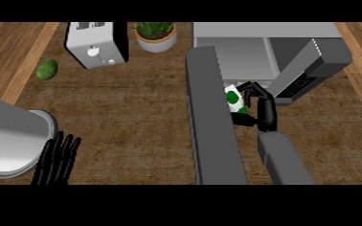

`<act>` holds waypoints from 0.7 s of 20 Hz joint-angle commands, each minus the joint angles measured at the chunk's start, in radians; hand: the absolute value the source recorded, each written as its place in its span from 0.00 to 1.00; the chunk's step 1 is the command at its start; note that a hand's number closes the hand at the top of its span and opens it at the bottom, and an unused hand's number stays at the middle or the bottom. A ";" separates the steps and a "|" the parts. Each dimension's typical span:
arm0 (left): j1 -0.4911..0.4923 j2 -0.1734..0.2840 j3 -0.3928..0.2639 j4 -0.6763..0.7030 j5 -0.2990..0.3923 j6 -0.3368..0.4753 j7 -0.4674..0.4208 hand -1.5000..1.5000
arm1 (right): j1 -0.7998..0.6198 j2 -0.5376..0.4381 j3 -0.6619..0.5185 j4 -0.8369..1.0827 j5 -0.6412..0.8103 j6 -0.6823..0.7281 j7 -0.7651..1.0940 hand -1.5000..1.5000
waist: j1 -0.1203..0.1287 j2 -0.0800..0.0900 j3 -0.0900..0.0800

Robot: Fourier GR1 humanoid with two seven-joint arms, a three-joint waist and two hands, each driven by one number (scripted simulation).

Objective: Pick up the milk, place it into the microwave and close the microwave

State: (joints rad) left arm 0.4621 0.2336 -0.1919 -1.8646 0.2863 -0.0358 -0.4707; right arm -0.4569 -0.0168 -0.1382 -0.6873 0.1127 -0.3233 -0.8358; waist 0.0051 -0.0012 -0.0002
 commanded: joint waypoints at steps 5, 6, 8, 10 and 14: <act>-0.045 0.016 0.060 0.062 0.021 -0.057 -0.001 0.00 | -0.186 -0.081 -0.035 0.162 0.035 -0.059 0.093 1.00 | 0.012 0.006 0.001; -0.001 0.003 0.042 0.052 0.008 -0.059 -0.036 0.00 | -0.215 -0.097 -0.026 0.183 0.052 -0.062 0.139 1.00 | 0.016 0.006 0.001; -0.035 0.009 0.061 -0.002 0.044 -0.044 0.033 0.00 | -0.277 -0.084 -0.010 0.231 0.100 -0.159 0.172 1.00 | 0.021 0.008 0.001; -0.079 -0.015 0.038 0.059 0.003 -0.027 0.026 0.00 | -0.294 -0.080 -0.001 0.310 0.136 -0.209 0.141 1.00 | 0.026 0.013 0.001; -0.098 -0.027 0.012 0.089 -0.013 -0.044 0.014 0.00 | -0.436 -0.138 -0.027 0.410 0.151 -0.256 0.231 1.00 | 0.046 0.022 0.002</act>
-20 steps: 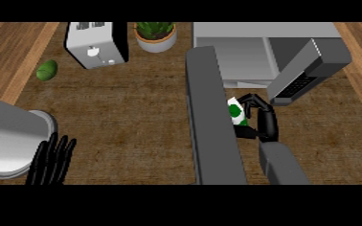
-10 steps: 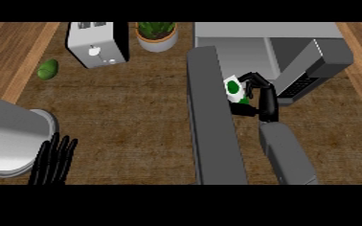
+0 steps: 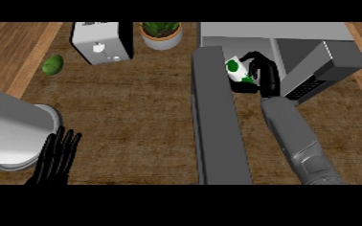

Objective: Pick up the milk, place it into the microwave and close the microwave

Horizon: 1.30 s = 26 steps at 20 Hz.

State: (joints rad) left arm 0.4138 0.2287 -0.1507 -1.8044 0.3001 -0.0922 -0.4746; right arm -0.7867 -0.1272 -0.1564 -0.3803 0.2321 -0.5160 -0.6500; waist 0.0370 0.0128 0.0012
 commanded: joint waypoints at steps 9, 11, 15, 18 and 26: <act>-0.058 0.023 0.014 0.034 -0.052 0.011 0.033 0.00 | -0.131 -0.089 0.000 0.220 0.093 -0.232 0.011 1.00 | 0.048 0.025 0.003; -0.060 0.017 0.010 0.052 -0.086 0.029 0.019 0.00 | -0.175 -0.118 -0.030 0.224 0.072 -0.271 0.060 1.00 | 0.052 0.027 0.003; -0.086 0.050 0.030 0.031 -0.078 0.013 0.044 0.00 | -0.195 -0.133 -0.023 0.251 0.092 -0.329 0.072 0.00 | 0.074 0.036 0.004; -0.048 0.031 -0.017 0.050 -0.126 0.015 0.005 0.00 | -0.205 -0.147 0.020 0.295 0.142 -0.346 0.100 0.00 | 0.089 0.038 0.003; -0.102 0.015 -0.037 0.026 -0.135 0.033 0.059 0.00 | -0.236 -0.153 0.027 0.314 0.150 -0.234 0.108 0.00 | 0.092 0.045 0.006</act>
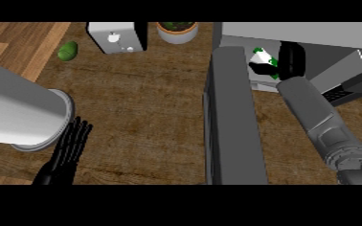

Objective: Pick up the milk, place it into the microwave and close the microwave

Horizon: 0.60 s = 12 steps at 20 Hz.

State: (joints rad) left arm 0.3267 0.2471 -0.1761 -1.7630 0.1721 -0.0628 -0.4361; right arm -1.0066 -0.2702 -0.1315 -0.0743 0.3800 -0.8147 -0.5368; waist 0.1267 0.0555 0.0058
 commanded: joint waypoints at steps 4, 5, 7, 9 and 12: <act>0.003 -0.020 -0.036 0.023 -0.012 -0.011 -0.010 0.00 | 0.008 0.027 -0.021 -0.014 -0.023 0.122 -0.064 0.00 | -0.003 0.001 0.001; -0.007 -0.014 -0.020 0.003 -0.009 -0.007 -0.010 0.00 | 0.000 0.051 -0.030 -0.022 -0.032 0.127 -0.069 0.00 | -0.004 -0.004 0.001; -0.017 -0.029 -0.024 0.006 -0.008 0.006 0.003 0.00 | 0.034 0.061 -0.046 -0.034 -0.049 0.154 -0.122 0.00 | -0.011 -0.002 0.002; -0.004 -0.006 -0.017 0.003 -0.008 -0.015 -0.010 0.00 | 0.015 0.048 -0.062 -0.044 -0.066 0.196 -0.132 0.00 | -0.015 -0.009 0.001; 0.004 -0.026 -0.045 0.023 -0.012 -0.028 -0.035 0.00 | 0.077 0.089 -0.094 -0.048 -0.099 0.219 -0.198 0.00 | -0.030 -0.013 0.000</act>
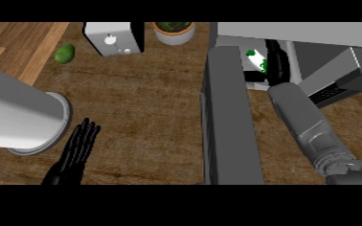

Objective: Pick up the milk, place it into the microwave and close the microwave

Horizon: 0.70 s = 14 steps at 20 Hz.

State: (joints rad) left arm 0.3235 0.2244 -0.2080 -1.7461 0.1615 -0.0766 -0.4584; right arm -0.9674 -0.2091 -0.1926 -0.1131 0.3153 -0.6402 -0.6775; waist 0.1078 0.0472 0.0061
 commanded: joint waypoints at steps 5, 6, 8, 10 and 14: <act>-0.006 -0.008 -0.022 -0.002 -0.013 -0.010 -0.001 0.00 | 0.076 -0.002 -0.089 -0.015 -0.089 0.136 -0.116 0.00 | -0.030 -0.011 -0.001; -0.038 -0.008 -0.015 -0.032 -0.014 0.008 0.046 0.00 | 0.068 -0.007 -0.096 -0.018 -0.096 0.150 -0.118 0.00 | -0.036 -0.013 0.000; -0.013 -0.063 -0.069 0.020 -0.071 0.041 -0.022 0.00 | 0.124 0.020 -0.115 -0.017 -0.116 0.152 -0.168 0.00 | -0.040 -0.015 -0.001; -0.039 -0.033 -0.038 0.029 -0.048 0.014 -0.001 0.00 | 0.120 0.008 -0.133 -0.021 -0.134 0.201 -0.177 0.00 | -0.044 -0.017 -0.002; 0.036 -0.042 -0.087 -0.017 -0.074 0.019 -0.006 0.00 | 0.172 0.021 -0.135 -0.012 -0.136 0.225 -0.227 0.00 | -0.049 -0.025 -0.002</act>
State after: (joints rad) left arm 0.3105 0.1892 -0.2636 -1.7611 0.1132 -0.0581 -0.4383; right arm -0.8357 -0.2073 -0.3154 -0.1297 0.1915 -0.4349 -0.8555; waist 0.0627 0.0274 0.0045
